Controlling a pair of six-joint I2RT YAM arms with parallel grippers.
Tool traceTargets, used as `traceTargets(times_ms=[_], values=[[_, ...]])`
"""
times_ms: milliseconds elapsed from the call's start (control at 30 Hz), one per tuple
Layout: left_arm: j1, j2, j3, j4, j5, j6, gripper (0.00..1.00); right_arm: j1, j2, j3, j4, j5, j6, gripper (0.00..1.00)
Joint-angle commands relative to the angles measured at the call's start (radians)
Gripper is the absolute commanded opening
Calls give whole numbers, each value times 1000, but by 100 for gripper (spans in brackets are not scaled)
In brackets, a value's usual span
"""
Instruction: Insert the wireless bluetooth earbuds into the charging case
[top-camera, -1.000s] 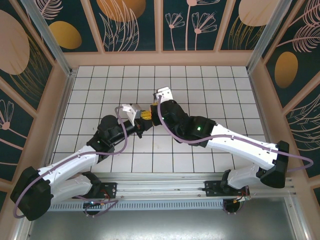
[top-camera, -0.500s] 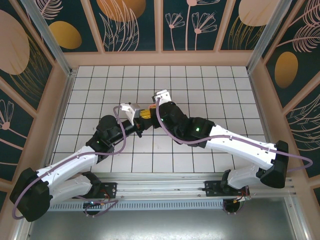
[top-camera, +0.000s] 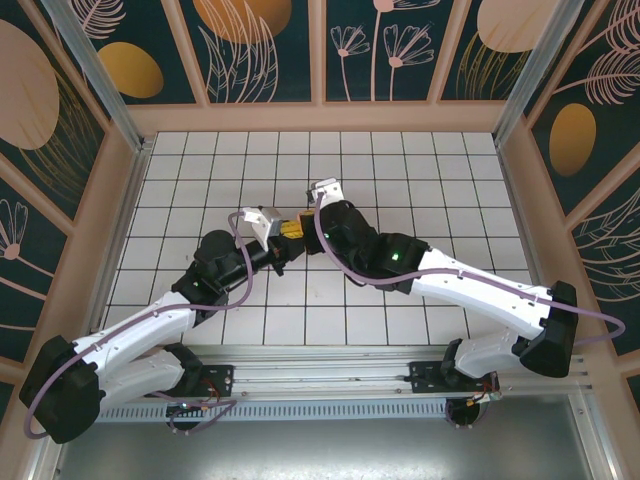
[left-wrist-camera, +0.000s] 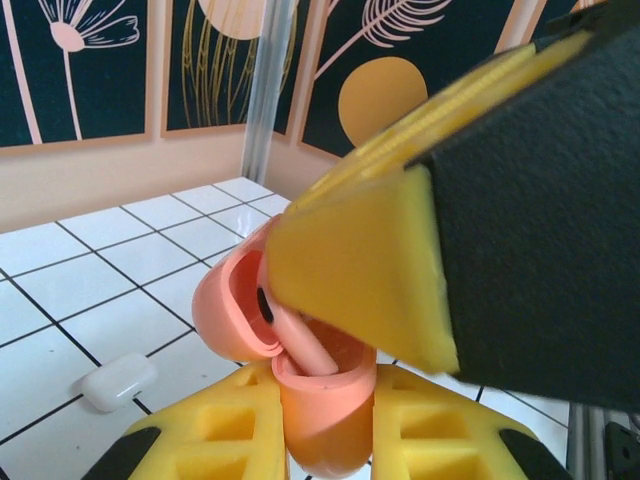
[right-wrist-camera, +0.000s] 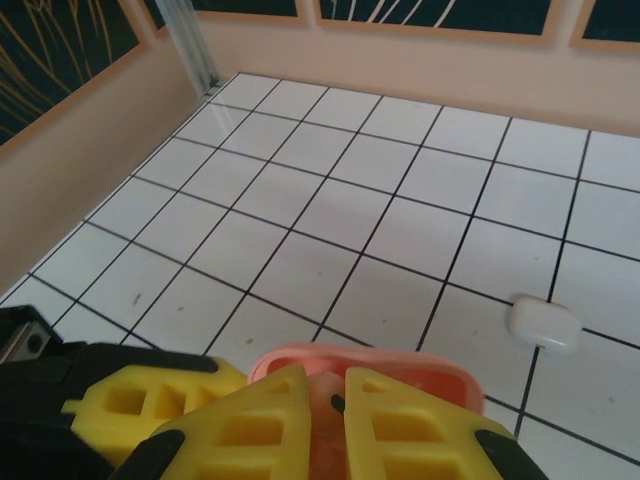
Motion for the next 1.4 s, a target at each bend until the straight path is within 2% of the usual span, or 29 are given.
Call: traceTargets(times_ms=[0, 267, 800, 1367], values=[[-4, -13, 34, 51, -3, -14, 14, -4, -14, -31, 8, -43, 8, 12], [-4, -20, 33, 50, -5, -12, 14, -4, -4, -38, 12, -74, 10, 14], [-3, -30, 29, 48, -10, -6, 14, -8, 7, 29, -60, -70, 62, 37], [-3, -40, 16, 42, -10, -9, 14, -19, 31, 129, -147, -81, 125, 43]])
